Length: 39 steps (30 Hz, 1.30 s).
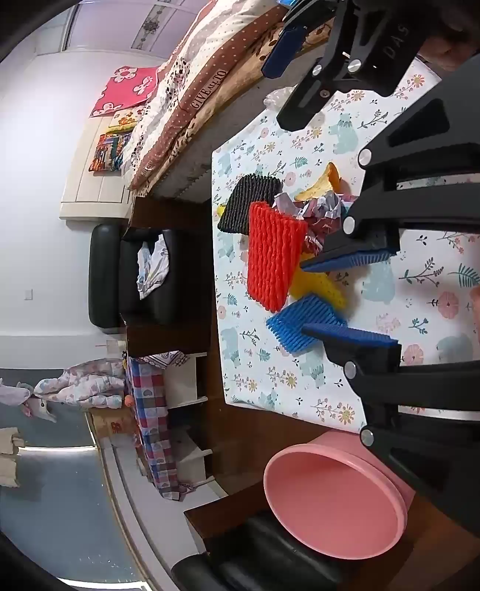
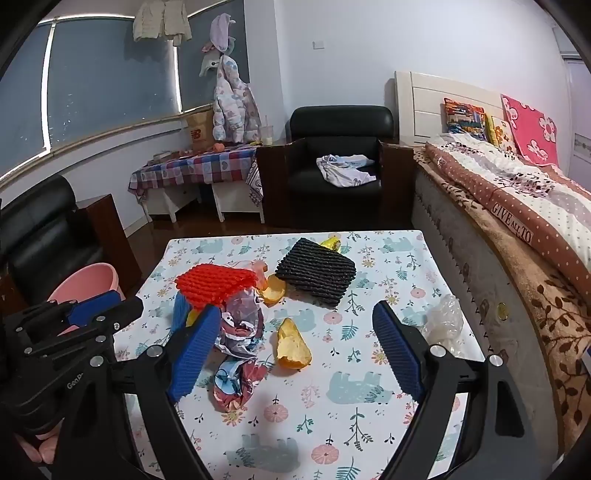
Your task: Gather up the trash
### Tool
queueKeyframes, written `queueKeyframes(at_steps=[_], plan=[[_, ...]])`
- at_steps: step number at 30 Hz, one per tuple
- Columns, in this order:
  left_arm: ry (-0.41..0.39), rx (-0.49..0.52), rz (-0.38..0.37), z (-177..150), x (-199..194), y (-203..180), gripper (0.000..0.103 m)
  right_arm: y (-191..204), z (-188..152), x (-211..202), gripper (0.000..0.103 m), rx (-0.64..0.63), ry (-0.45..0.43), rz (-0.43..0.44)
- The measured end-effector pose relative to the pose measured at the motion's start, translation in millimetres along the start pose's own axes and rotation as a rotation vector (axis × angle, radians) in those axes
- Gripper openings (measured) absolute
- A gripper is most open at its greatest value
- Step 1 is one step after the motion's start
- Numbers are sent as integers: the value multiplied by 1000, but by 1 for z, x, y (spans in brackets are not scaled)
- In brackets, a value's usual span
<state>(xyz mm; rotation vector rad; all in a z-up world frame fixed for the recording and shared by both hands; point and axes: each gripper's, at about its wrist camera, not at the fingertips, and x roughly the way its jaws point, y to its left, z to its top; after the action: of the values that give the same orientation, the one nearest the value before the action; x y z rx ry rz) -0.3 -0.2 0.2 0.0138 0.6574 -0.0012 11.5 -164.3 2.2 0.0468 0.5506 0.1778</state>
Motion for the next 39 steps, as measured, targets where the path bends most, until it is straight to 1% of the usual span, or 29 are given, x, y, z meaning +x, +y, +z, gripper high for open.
queueKeyframes(at_steps=[12, 13, 14, 21, 27, 31, 39], plan=[[4, 3, 0, 0, 1, -6, 28, 1, 3, -2, 85, 0, 5, 11], [4, 2, 0, 0, 1, -7, 28, 5, -1, -1, 85, 5, 7, -1], [1, -6, -2, 0, 0, 0, 28, 3, 0, 3, 85, 3, 10, -2], [1, -7, -1, 3, 3, 6, 28, 9, 0, -1, 85, -25, 9, -7], [-1, -9, 1, 2, 4, 7, 28, 7, 0, 1, 85, -13, 21, -49], [-2, -10, 2, 3, 2, 7, 28, 3, 0, 2, 85, 7, 29, -50], [-2, -12, 0, 3, 2, 7, 28, 4, 1, 0, 85, 3, 22, -43]])
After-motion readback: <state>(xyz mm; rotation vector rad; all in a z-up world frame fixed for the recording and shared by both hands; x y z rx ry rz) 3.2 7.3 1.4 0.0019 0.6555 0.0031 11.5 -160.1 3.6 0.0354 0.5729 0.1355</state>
